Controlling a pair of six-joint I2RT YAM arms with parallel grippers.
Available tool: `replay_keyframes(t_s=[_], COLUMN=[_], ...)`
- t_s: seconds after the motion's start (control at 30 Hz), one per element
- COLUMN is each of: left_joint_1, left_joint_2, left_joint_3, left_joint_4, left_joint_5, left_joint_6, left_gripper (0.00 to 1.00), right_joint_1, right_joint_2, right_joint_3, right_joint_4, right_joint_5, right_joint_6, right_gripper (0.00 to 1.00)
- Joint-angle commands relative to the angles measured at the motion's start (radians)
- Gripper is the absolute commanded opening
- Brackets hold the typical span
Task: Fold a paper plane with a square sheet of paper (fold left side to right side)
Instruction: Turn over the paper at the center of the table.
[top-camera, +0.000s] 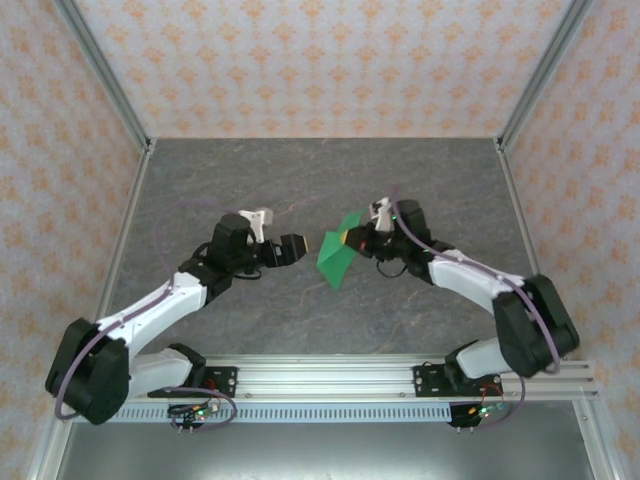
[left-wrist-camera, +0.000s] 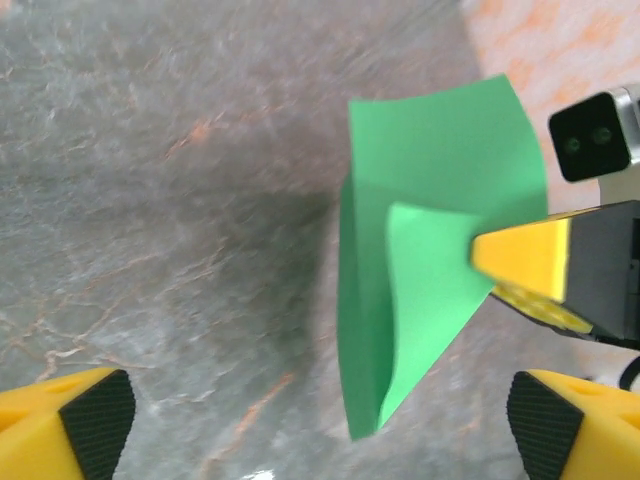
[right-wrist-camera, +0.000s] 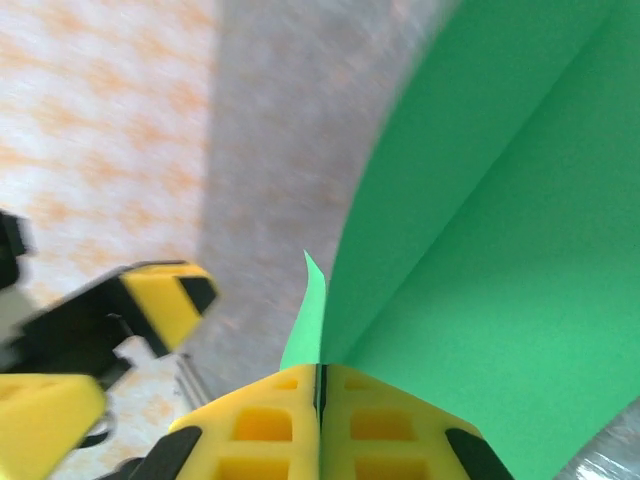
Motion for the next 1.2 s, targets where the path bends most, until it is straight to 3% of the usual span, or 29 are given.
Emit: replay_keyframes(t_s=[0.0,0.17,0.37,0.67,0.77,0.93,1.17], left_joint_1=[0.006,0.005,-0.024,-0.110,-0.115,-0.117,-0.120], left_joint_2=[-0.079,-0.104,-0.084,-0.053,-0.051,-0.055,-0.064], left_joint_3=[0.010,0.058,0.112,0.191,0.197,0.197,0.191], left_joint_4=[0.099,0.329,0.483,0.457,0.461,0.452,0.438], left_joint_5=[0.082,0.199,0.241,0.216,0.212,0.204,0.194], left_joint_6=[-0.130,-0.281,-0.379,-0.345,-0.346,-0.346,-0.336], left_gripper=[1.00,1.00,1.00,0.89,0.77,0.49,0.21], right_joint_1=[-0.032,-0.027,0.036,0.100,0.105,0.105,0.105], right_joint_2=[-0.108,-0.170,-0.196,-0.212,-0.224,-0.244,-0.268], right_joint_3=[0.067,0.148,0.215,0.250,0.245,0.223,0.211], right_joint_4=[0.091,0.132,0.156,0.195,0.194,0.195,0.122], right_joint_5=[-0.142,-0.224,-0.240,-0.242,-0.236,-0.226,-0.195], right_joint_6=[-0.018,0.047,0.085,0.118,0.121,0.128,0.095], right_gripper=[0.04,0.05,0.06,0.07,0.07,0.09,0.17])
